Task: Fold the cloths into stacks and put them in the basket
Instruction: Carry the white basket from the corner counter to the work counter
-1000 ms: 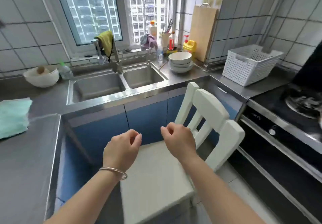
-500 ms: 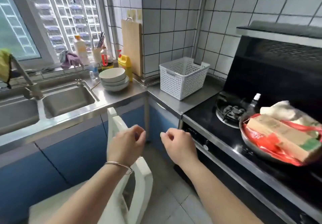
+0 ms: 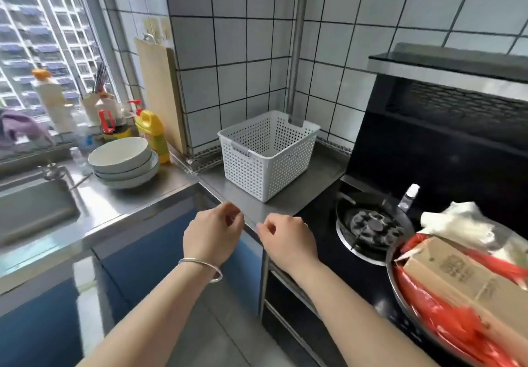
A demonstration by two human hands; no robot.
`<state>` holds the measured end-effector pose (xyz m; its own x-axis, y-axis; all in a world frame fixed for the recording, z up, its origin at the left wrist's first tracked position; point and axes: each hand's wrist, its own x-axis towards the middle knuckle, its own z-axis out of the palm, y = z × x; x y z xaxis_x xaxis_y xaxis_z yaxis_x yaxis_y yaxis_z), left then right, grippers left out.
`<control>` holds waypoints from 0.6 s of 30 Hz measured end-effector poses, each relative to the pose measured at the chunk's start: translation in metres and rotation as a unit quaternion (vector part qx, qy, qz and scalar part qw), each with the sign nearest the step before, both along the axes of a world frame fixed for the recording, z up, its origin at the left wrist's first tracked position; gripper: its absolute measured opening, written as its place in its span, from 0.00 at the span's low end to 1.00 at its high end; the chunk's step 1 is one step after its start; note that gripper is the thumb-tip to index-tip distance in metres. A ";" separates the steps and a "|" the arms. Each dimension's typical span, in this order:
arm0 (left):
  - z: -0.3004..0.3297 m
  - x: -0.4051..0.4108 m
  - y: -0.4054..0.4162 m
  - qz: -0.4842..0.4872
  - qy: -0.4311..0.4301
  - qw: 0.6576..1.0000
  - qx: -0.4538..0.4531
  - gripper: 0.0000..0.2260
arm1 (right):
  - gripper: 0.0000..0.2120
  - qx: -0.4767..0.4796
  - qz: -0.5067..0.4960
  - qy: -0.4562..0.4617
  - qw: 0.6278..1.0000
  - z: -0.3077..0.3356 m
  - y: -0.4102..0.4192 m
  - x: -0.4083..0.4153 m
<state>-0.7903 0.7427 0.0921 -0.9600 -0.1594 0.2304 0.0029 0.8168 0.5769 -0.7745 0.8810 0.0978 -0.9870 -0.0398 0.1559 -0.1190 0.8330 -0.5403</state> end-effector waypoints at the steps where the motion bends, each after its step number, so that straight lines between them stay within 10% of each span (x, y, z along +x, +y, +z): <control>1: 0.001 -0.023 0.003 -0.002 0.001 1.000 -0.002 0.08 | 0.15 -0.004 -0.009 -0.002 1.000 0.001 0.003 -0.022; 11: 0.000 -0.201 0.024 0.012 -0.033 0.999 -0.033 0.09 | 0.17 0.015 -0.025 0.006 1.000 0.009 0.052 -0.223; 18: -0.051 -0.342 0.038 0.132 -0.125 0.962 0.205 0.30 | 0.17 0.012 -0.025 0.001 1.000 -0.016 0.100 -0.398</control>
